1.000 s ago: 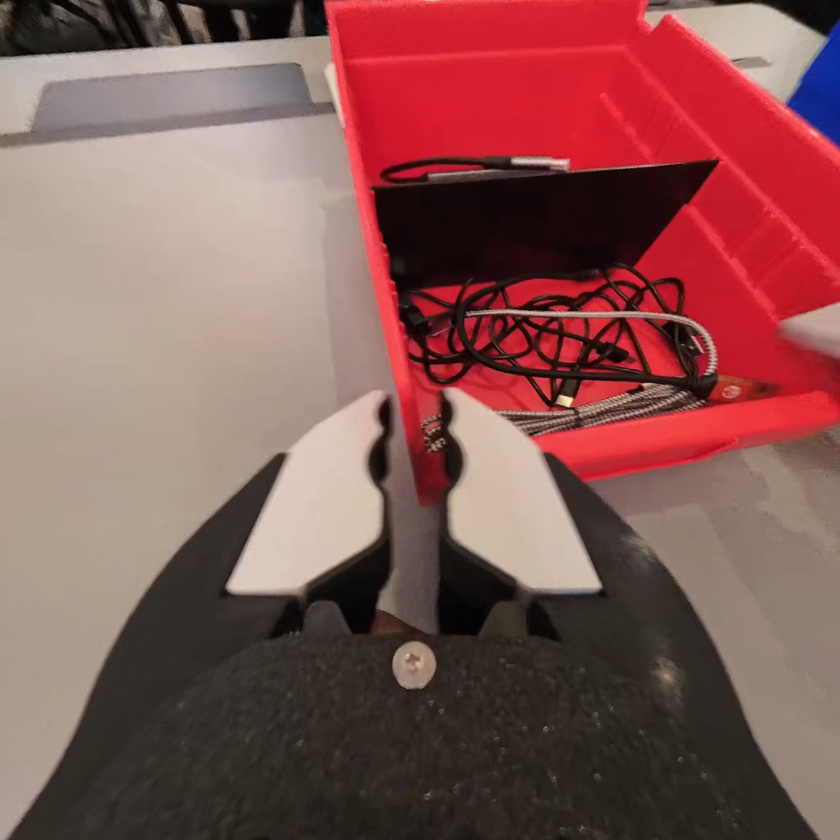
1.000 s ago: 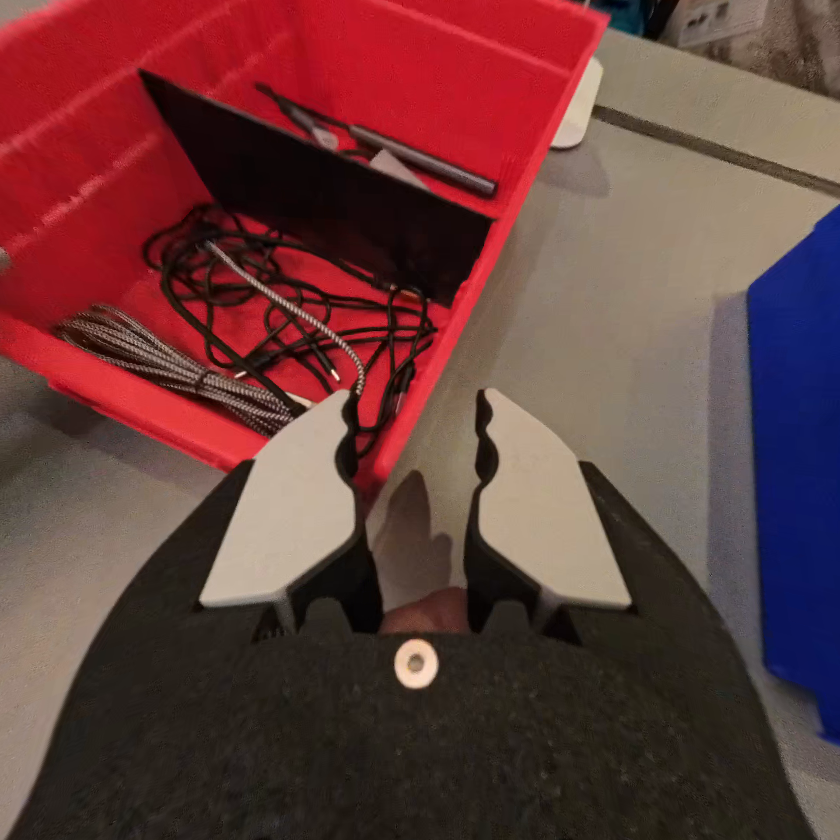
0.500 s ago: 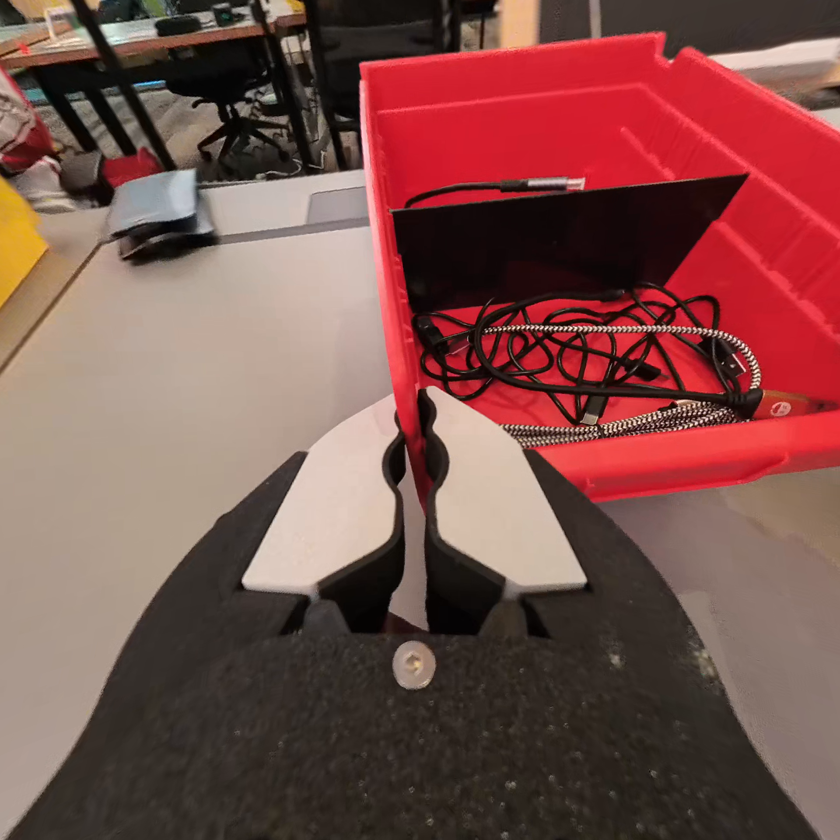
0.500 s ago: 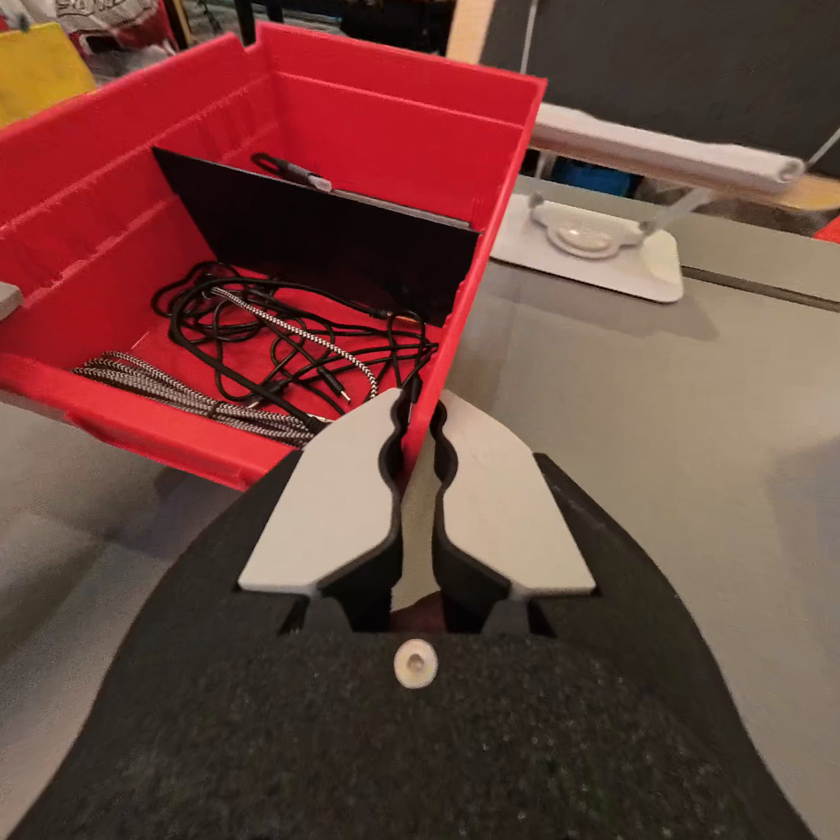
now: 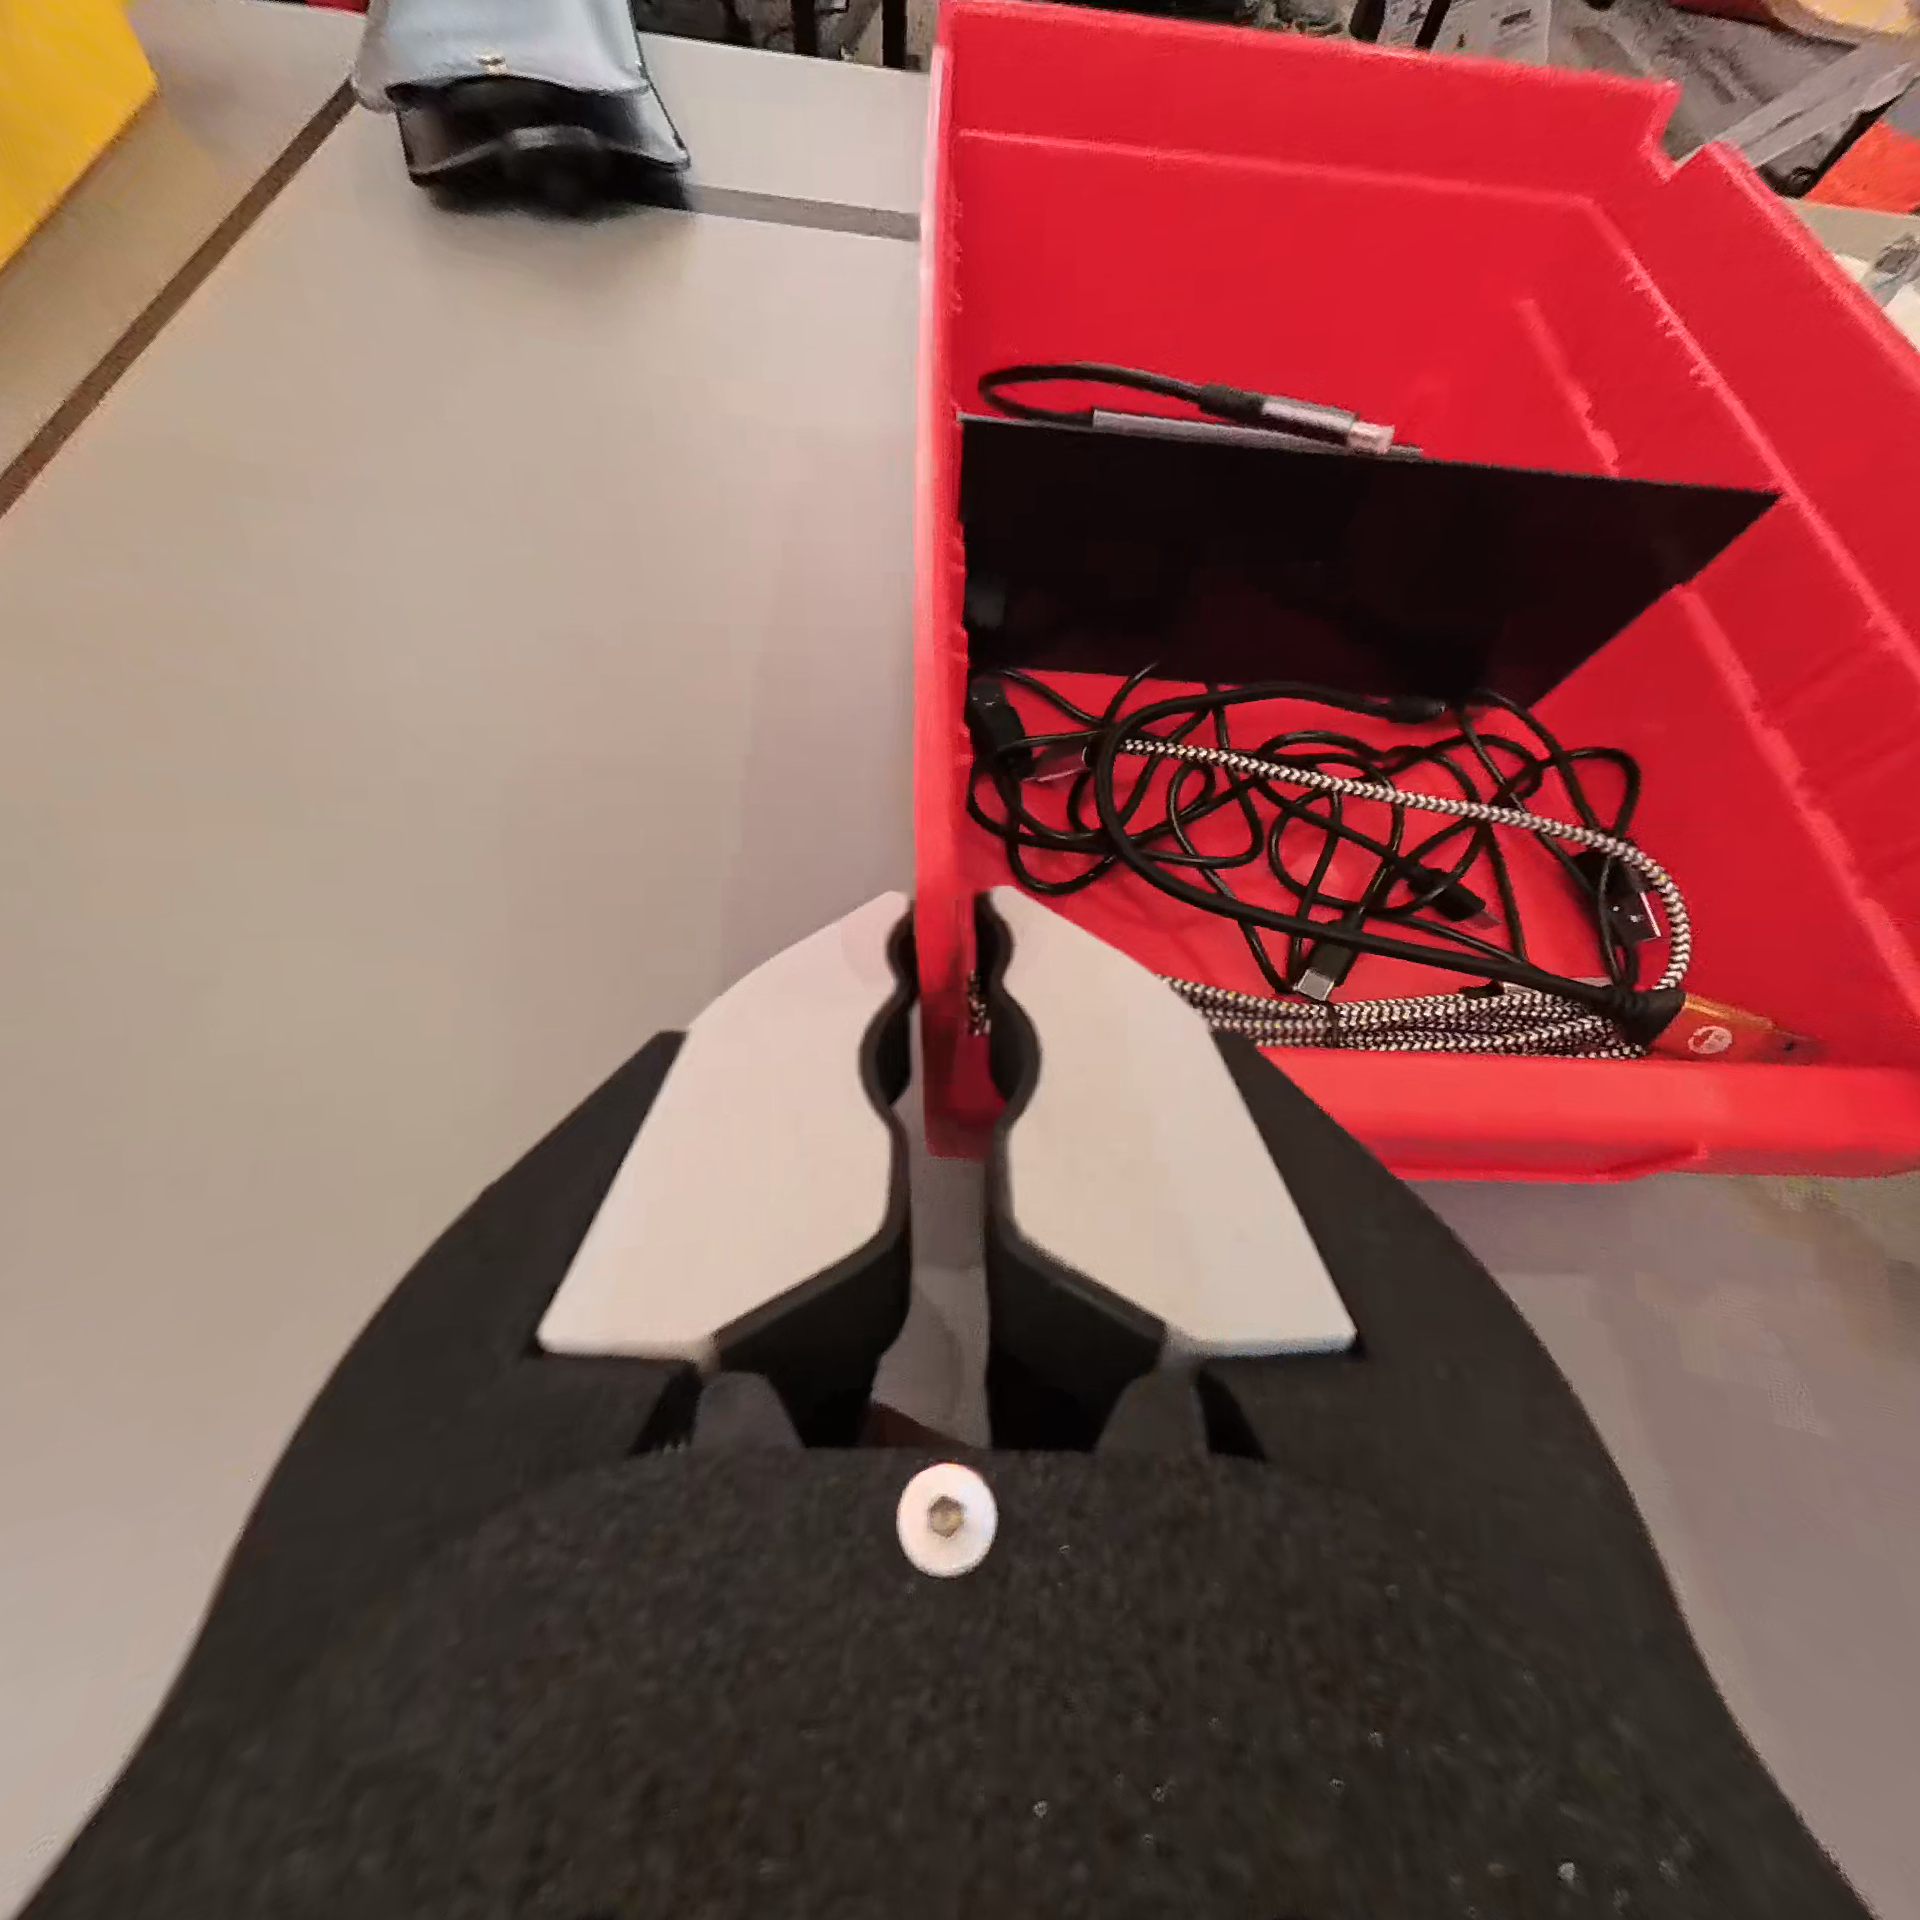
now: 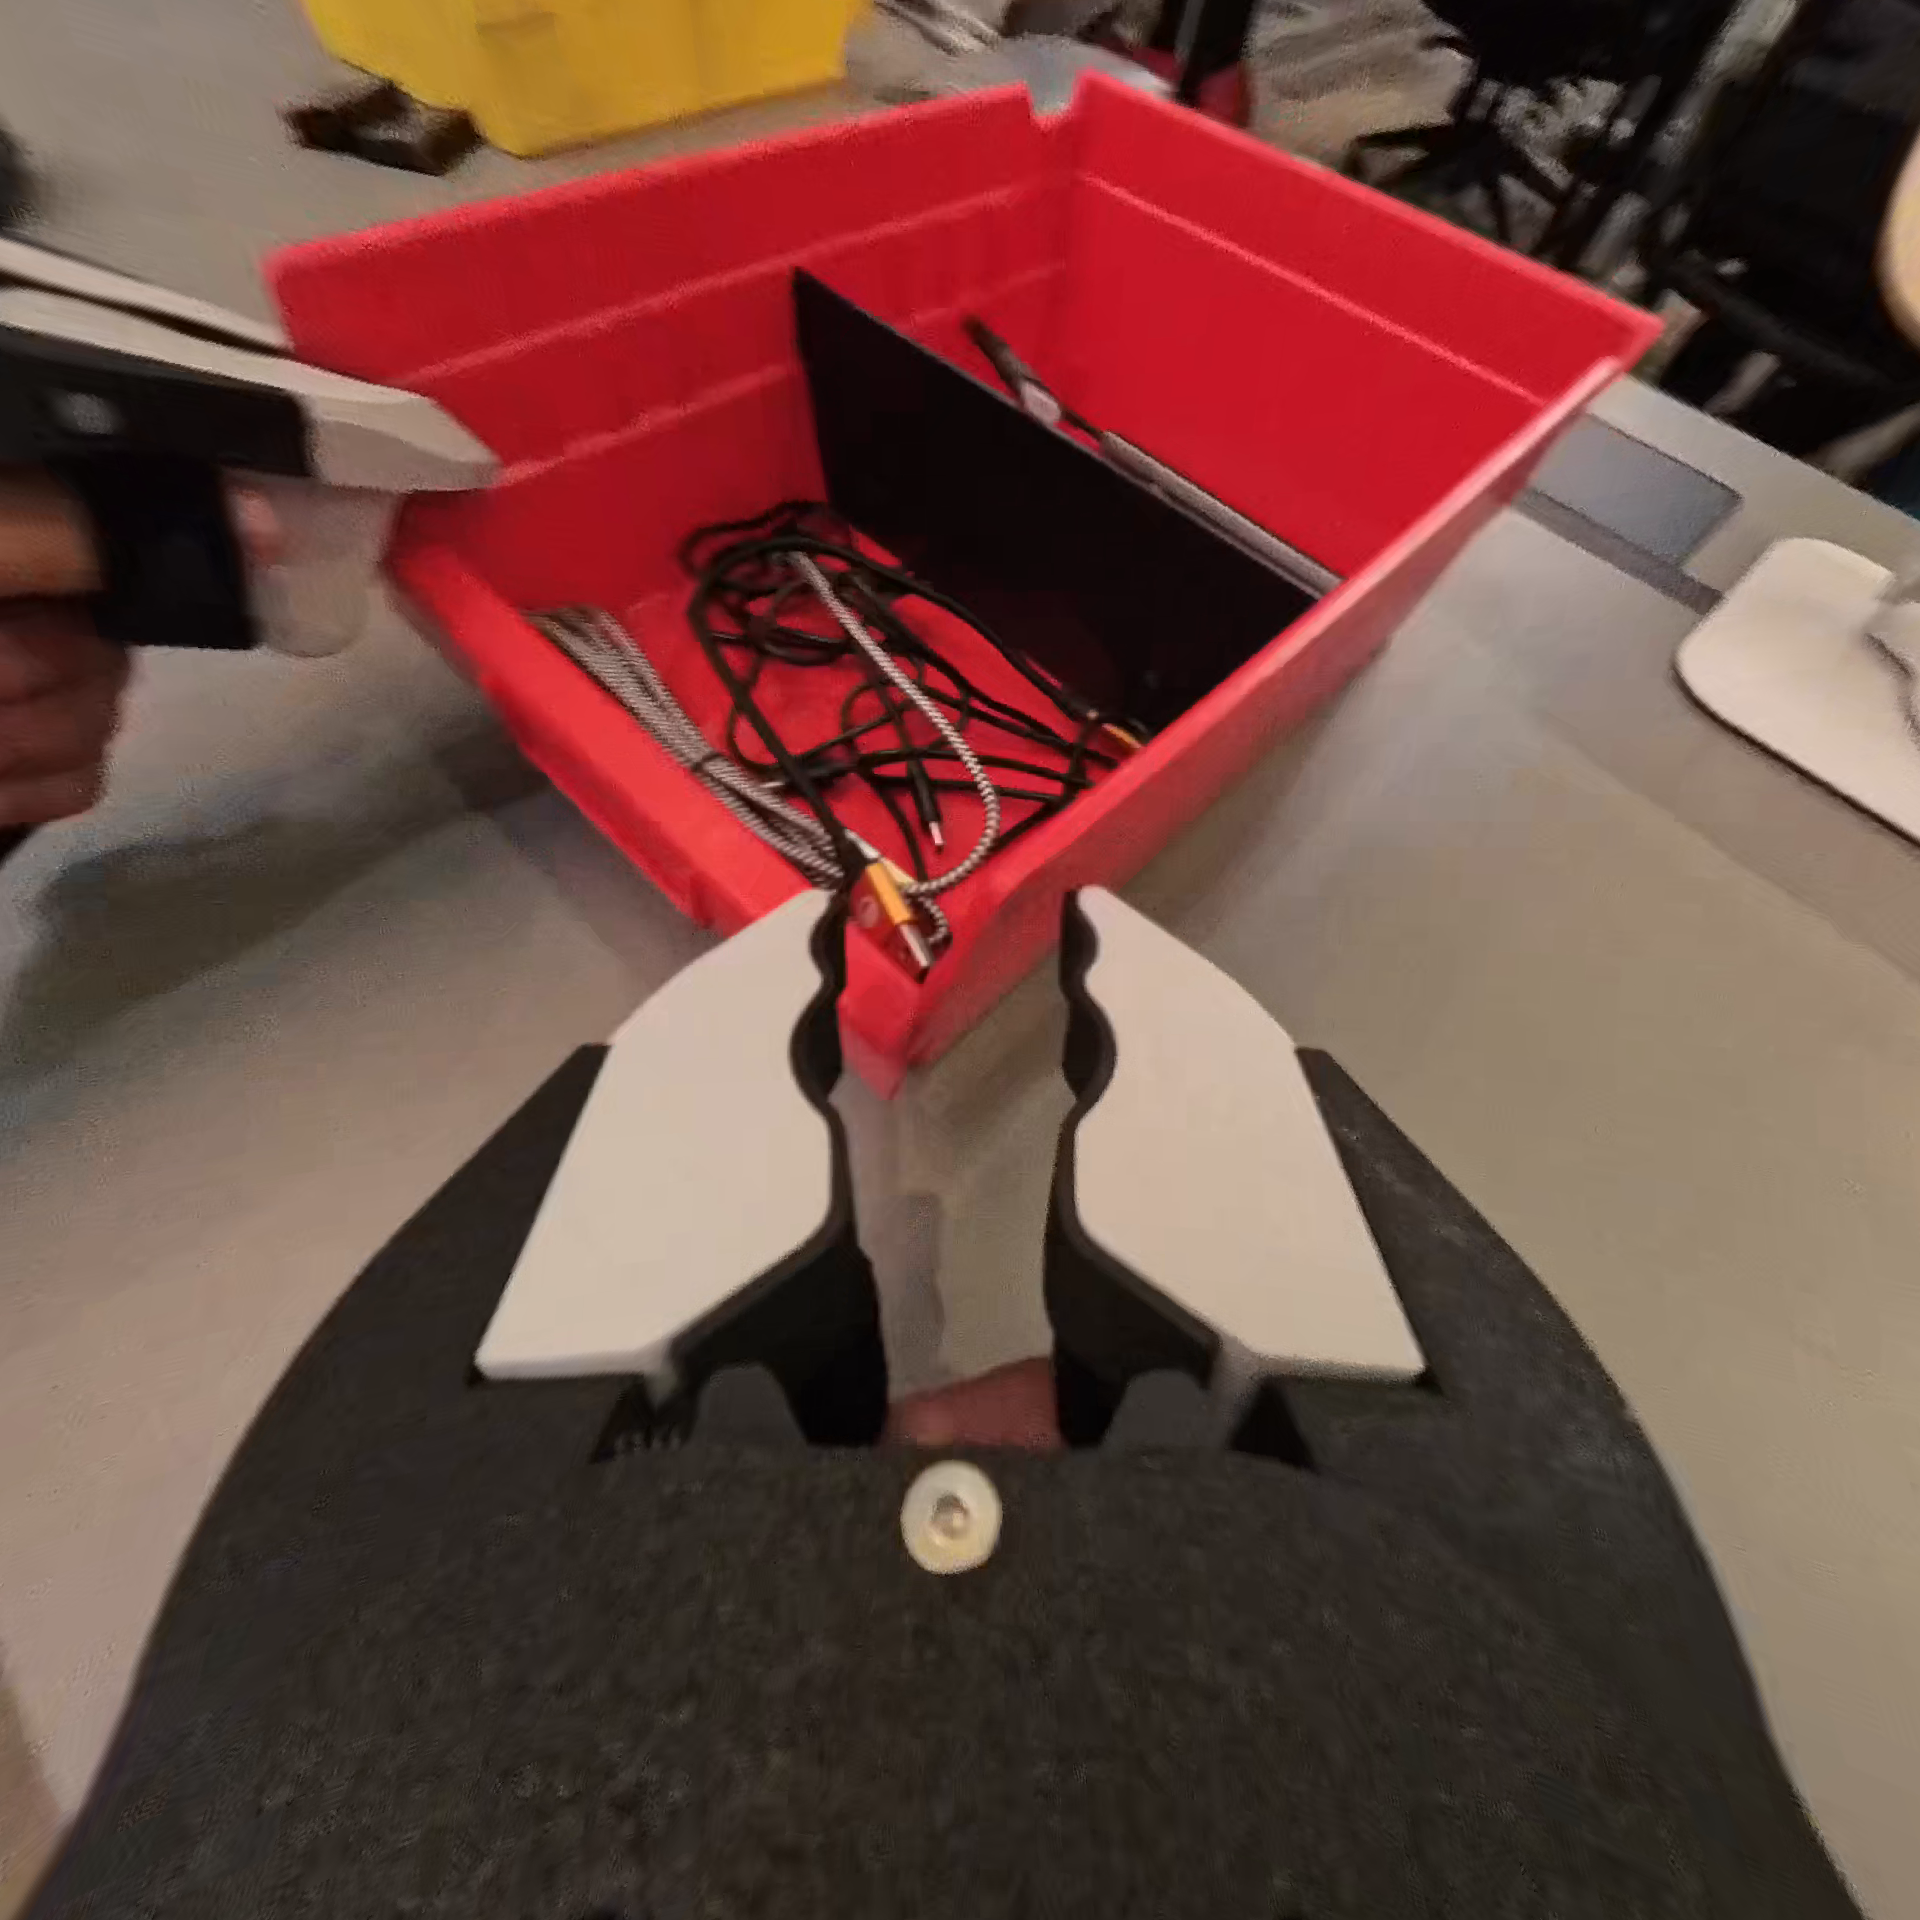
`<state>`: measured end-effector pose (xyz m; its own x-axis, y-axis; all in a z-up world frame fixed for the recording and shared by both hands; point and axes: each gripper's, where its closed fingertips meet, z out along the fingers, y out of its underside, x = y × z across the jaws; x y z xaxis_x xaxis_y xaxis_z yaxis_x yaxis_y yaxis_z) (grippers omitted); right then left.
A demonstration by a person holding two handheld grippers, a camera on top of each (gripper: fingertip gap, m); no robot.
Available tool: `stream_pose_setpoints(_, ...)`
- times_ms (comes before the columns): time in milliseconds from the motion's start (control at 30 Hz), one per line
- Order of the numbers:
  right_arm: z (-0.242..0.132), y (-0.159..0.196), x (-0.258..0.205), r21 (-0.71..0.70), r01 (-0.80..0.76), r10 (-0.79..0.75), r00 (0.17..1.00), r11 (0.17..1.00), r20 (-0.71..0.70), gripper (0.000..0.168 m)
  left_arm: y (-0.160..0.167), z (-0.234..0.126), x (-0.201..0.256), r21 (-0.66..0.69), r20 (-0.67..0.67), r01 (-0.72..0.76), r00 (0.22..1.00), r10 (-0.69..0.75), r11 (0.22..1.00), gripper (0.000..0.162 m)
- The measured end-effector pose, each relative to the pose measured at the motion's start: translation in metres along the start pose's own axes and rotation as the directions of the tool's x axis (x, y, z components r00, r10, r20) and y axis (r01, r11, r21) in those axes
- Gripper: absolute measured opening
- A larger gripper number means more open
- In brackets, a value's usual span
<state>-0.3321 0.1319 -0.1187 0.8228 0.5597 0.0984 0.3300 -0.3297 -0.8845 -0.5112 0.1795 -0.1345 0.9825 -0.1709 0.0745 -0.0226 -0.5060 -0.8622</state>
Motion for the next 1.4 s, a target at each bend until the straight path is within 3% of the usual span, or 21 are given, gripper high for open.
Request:
stream_pose_setpoints(33, -0.016, -0.003, -0.002, 0.037, 0.016, -0.018, 0.998, 0.999, 0.058, 0.048, -0.003, -0.002, -0.001, 0.007, 0.016, -0.015, 1.0, 0.015, 1.0, 0.013)
stream_pose_setpoints(133, -0.071, 0.007, 0.007, 0.08, 0.061, -0.073, 0.984, 0.995, 0.162, 0.047, -0.013, -0.01, -0.005, 0.041, 0.065, -0.071, 0.996, 0.068, 0.997, 0.018)
stream_pose_setpoints(233, -0.126, 0.035, 0.044, 0.086, -0.009, -0.007, 0.983, 0.996, 0.185, 0.045, -0.026, -0.023, -0.009, 0.089, 0.104, -0.1, 0.99, 0.091, 0.991, 0.023)
stream_pose_setpoints(300, -0.161, 0.059, 0.083, 0.084, -0.16, 0.147, 0.978, 0.983, 0.147, 0.045, -0.04, -0.038, -0.015, 0.154, 0.159, -0.1, 0.984, 0.075, 0.983, 0.025)
stream_pose_setpoints(367, -0.198, 0.086, 0.116, 0.092, -0.384, 0.368, 0.917, 0.919, 0.15, 0.045, -0.054, -0.06, -0.025, 0.223, 0.244, -0.056, 0.97, 0.0, 0.973, 0.025)
stream_pose_setpoints(467, -0.263, 0.109, 0.15, 0.211, -0.605, 0.549, 0.791, 0.768, 0.27, 0.036, -0.064, -0.085, 0.005, 0.284, 0.128, 0.041, 0.989, -0.08, 0.958, 0.028)
stream_pose_setpoints(533, -0.302, 0.128, 0.184, 0.325, -0.65, 0.619, 0.757, 0.687, 0.207, 0.033, -0.054, -0.091, 0.05, 0.267, -0.034, 0.081, 0.997, -0.074, 0.96, 0.027)
stream_pose_setpoints(600, -0.337, 0.153, 0.225, 0.43, -0.628, 0.676, 0.735, 0.649, 0.054, 0.032, -0.031, -0.09, 0.1, 0.206, -0.179, 0.066, 0.983, -0.029, 0.976, 0.027)
stream_pose_setpoints(667, -0.365, 0.18, 0.267, 0.495, -0.571, 0.712, 0.687, 0.655, -0.149, 0.036, -0.004, -0.083, 0.134, 0.195, -0.245, 0.054, 0.97, -0.005, 0.979, 0.027)
stream_pose_setpoints(700, -0.375, 0.195, 0.284, 0.489, -0.526, 0.696, 0.662, 0.696, -0.278, 0.037, 0.011, -0.076, 0.143, 0.183, -0.237, 0.047, 0.972, -0.002, 0.982, 0.023)
stream_pose_setpoints(733, -0.382, 0.209, 0.298, 0.45, -0.488, 0.657, 0.639, 0.748, -0.4, 0.039, 0.024, -0.069, 0.152, 0.137, -0.24, 0.027, 0.971, 0.007, 0.99, 0.018)
stream_pose_setpoints(800, -0.389, 0.225, 0.312, 0.363, -0.437, 0.568, 0.62, 0.823, -0.542, 0.037, 0.024, -0.063, 0.169, 0.108, -0.302, -0.031, 0.951, 0.063, 0.994, 0.025)
stream_pose_setpoints(867, -0.387, 0.225, 0.314, 0.343, -0.433, 0.551, 0.618, 0.834, -0.56, 0.036, 0.024, -0.054, 0.167, 0.141, -0.249, -0.16, 0.949, 0.192, 0.977, 0.025)
stream_pose_setpoints(933, -0.382, 0.227, 0.311, 0.345, -0.45, 0.566, 0.608, 0.824, -0.557, 0.04, 0.033, -0.044, 0.161, 0.09, -0.179, -0.275, 0.941, 0.287, 0.957, 0.026)
stream_pose_setpoints(1400, -0.356, 0.219, 0.309, 0.276, -0.389, 0.473, 0.634, 0.879, -0.612, 0.039, 0.054, -0.056, 0.144, 0.001, -0.192, -0.149, 0.97, 0.146, 0.989, 0.026)
